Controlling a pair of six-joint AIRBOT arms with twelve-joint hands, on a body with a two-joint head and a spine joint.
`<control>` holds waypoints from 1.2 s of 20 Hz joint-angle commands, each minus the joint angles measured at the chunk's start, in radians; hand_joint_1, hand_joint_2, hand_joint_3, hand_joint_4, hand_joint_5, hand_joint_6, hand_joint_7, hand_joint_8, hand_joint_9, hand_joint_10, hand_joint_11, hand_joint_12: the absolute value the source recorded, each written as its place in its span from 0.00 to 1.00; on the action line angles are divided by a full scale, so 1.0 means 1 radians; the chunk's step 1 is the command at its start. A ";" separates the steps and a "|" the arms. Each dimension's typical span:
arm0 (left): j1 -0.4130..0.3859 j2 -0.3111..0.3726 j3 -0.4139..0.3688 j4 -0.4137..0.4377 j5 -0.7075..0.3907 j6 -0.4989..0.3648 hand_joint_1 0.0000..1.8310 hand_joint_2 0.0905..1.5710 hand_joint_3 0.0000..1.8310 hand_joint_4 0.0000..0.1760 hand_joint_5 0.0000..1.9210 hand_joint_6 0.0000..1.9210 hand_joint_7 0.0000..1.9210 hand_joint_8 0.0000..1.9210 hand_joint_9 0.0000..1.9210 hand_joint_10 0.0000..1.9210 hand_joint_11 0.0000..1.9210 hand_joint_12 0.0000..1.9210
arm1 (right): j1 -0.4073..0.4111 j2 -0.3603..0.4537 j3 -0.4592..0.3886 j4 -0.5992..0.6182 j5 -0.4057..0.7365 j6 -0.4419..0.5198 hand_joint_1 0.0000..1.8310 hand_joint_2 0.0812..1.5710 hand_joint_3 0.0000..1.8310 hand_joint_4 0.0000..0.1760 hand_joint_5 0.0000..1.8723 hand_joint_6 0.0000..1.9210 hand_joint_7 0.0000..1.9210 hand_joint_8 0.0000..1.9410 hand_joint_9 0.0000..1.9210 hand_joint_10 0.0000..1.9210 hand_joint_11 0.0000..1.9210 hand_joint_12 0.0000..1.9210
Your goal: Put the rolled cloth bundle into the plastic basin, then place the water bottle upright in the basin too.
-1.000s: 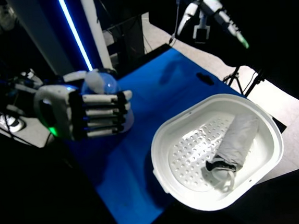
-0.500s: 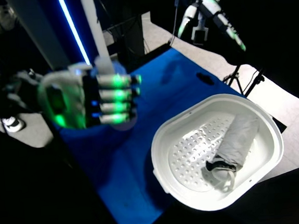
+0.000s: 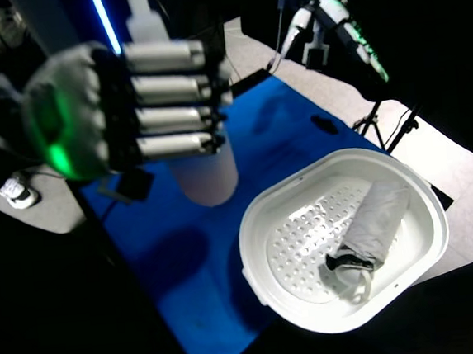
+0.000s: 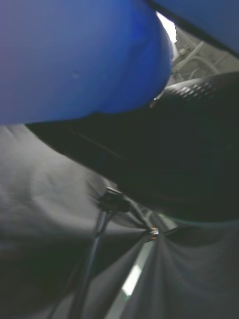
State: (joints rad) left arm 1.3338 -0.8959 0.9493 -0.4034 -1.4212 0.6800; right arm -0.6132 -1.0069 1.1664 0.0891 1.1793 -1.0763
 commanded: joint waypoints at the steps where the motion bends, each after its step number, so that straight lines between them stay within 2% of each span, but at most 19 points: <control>1: -0.008 -0.004 0.007 0.004 -0.121 -0.012 0.27 0.56 0.00 1.00 0.00 0.00 0.00 0.00 0.00 0.00 0.00 0.00 | 0.028 -0.006 0.007 0.013 0.109 0.008 0.63 0.71 0.00 0.00 0.48 0.57 0.55 0.75 0.62 0.93 0.64 1.00; 2: -0.008 -0.004 0.009 0.005 -0.120 -0.013 0.27 0.57 0.00 1.00 0.00 0.00 0.00 0.00 0.00 0.00 0.00 0.00 | 0.052 -0.021 0.028 0.015 0.091 0.007 0.64 0.71 0.00 0.00 0.50 0.55 0.57 0.81 0.65 0.98 0.70 1.00; 3: -0.008 -0.004 0.009 0.005 -0.120 -0.013 0.28 0.57 0.00 1.00 0.00 0.00 0.00 0.00 0.00 0.00 0.00 0.00 | 0.065 -0.032 0.042 0.020 0.076 0.007 0.64 0.70 0.00 0.00 0.51 0.53 0.52 0.77 0.56 0.94 0.58 1.00; 4: -0.010 -0.006 0.012 0.005 -0.119 -0.015 0.28 0.57 0.00 1.00 0.00 0.00 0.00 0.00 0.00 0.00 0.00 0.00 | 0.076 -0.049 0.062 0.032 0.059 0.007 0.64 0.70 0.00 0.00 0.51 0.53 0.50 0.72 0.52 0.88 0.51 1.00; 5: -0.011 -0.010 0.015 0.007 -0.118 -0.018 0.29 0.57 0.00 1.00 0.00 0.00 0.00 0.00 0.00 0.00 0.00 0.00 | 0.088 -0.077 0.091 0.053 0.032 0.007 0.69 0.70 0.00 0.00 0.50 0.45 0.52 0.64 0.49 0.81 0.47 0.97; 7: -0.015 -0.017 0.022 0.009 -0.113 -0.024 0.30 0.56 0.00 1.00 0.00 0.00 0.00 0.00 0.00 0.00 0.00 0.00 | 0.098 -0.130 0.145 0.088 -0.007 0.007 0.68 0.70 0.00 0.00 0.48 0.52 0.54 0.56 0.50 0.69 0.47 0.87; 8: -0.016 -0.020 0.025 0.011 -0.111 -0.028 0.29 0.56 0.00 1.00 0.00 0.00 0.00 0.00 0.00 0.00 0.00 0.00 | 0.100 -0.158 0.169 0.102 -0.026 0.007 0.67 0.70 0.00 0.00 0.47 0.55 0.54 0.54 0.52 0.68 0.48 0.86; 10: -0.017 -0.021 0.028 0.015 -0.111 -0.032 0.27 0.55 0.00 1.00 0.00 0.00 0.00 0.00 0.00 0.00 0.00 0.00 | 0.102 -0.206 0.209 0.123 -0.046 0.007 0.66 0.70 0.00 0.00 0.46 0.63 0.54 0.49 0.49 0.62 0.42 0.81; 11: -0.017 -0.022 0.030 0.017 -0.111 -0.033 0.26 0.54 0.00 1.00 0.00 0.00 0.00 0.00 0.00 0.00 0.00 0.00 | 0.102 -0.230 0.233 0.135 -0.054 0.007 0.66 0.71 0.00 0.01 0.45 0.66 0.52 0.50 0.46 0.59 0.38 0.79; 12: -0.017 -0.024 0.034 0.018 -0.111 -0.039 0.26 0.53 0.00 1.00 0.00 0.00 0.00 0.00 0.00 0.00 0.00 0.00 | 0.104 -0.260 0.263 0.148 -0.071 0.008 0.66 0.72 0.00 0.07 0.44 0.66 0.51 0.53 0.45 0.65 0.38 0.84; 14: -0.018 -0.032 0.044 0.021 -0.111 -0.044 0.25 0.53 0.00 1.00 0.00 0.00 0.00 0.00 0.00 0.00 0.00 0.00 | 0.107 -0.316 0.324 0.174 -0.084 0.008 0.65 0.72 0.00 0.06 0.43 0.67 0.50 0.54 0.44 0.67 0.38 0.86; 16: -0.019 -0.041 0.055 0.026 -0.111 -0.059 0.26 0.51 0.00 1.00 0.00 0.00 0.00 0.00 0.00 0.00 0.00 0.00 | 0.108 -0.358 0.369 0.182 -0.091 0.023 0.65 0.74 0.00 0.03 0.42 0.65 0.47 0.63 0.42 0.74 0.36 0.93; 18: -0.023 -0.050 0.067 0.037 -0.108 -0.066 0.27 0.52 0.00 1.00 0.00 0.00 0.00 0.00 0.00 0.00 0.00 0.00 | 0.109 -0.390 0.413 0.182 -0.094 0.046 0.64 0.75 0.00 0.00 0.41 0.66 0.45 0.66 0.39 0.74 0.33 0.90; 19: -0.029 -0.054 0.072 0.041 -0.104 -0.069 0.27 0.52 0.00 1.00 0.00 0.00 0.00 0.00 0.00 0.00 0.00 0.00 | 0.109 -0.397 0.422 0.182 -0.094 0.048 0.65 0.74 0.00 0.00 0.42 0.63 0.47 0.66 0.45 0.84 0.43 0.97; 20: -0.036 -0.060 0.079 0.049 -0.100 -0.075 0.27 0.52 0.00 1.00 0.00 0.00 0.00 0.00 0.00 0.00 0.00 0.00 | 0.109 -0.400 0.430 0.182 -0.094 0.050 0.62 0.74 0.00 0.00 0.45 0.63 0.44 0.79 0.54 0.99 0.60 1.00; 21: -0.041 -0.063 0.082 0.052 -0.098 -0.077 0.27 0.52 0.00 1.00 0.00 0.00 0.00 0.00 0.00 0.00 0.00 0.00 | 0.108 -0.400 0.433 0.182 -0.094 0.050 0.62 0.73 0.00 0.00 0.46 0.61 0.49 0.86 0.62 1.00 0.67 1.00; 23: -0.045 -0.064 0.082 0.055 -0.098 -0.078 0.27 0.53 0.00 1.00 0.00 0.00 0.00 0.00 0.00 0.00 0.00 0.00 | 0.108 -0.402 0.439 0.184 -0.096 0.050 0.62 0.73 0.00 0.00 0.46 0.61 0.54 0.84 0.68 0.96 0.70 1.00; 24: -0.045 -0.064 0.081 0.055 -0.100 -0.081 0.27 0.53 0.00 1.00 0.00 0.00 0.00 0.00 0.00 0.00 0.00 0.00 | 0.107 -0.404 0.442 0.185 -0.107 0.050 0.68 0.72 0.00 0.00 0.42 0.57 0.52 0.62 0.58 0.76 0.60 0.88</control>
State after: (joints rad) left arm 1.2980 -0.9581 1.0271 -0.3477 -1.3926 0.6086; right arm -0.5301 -1.4101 1.6028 0.2695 0.9405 -1.0462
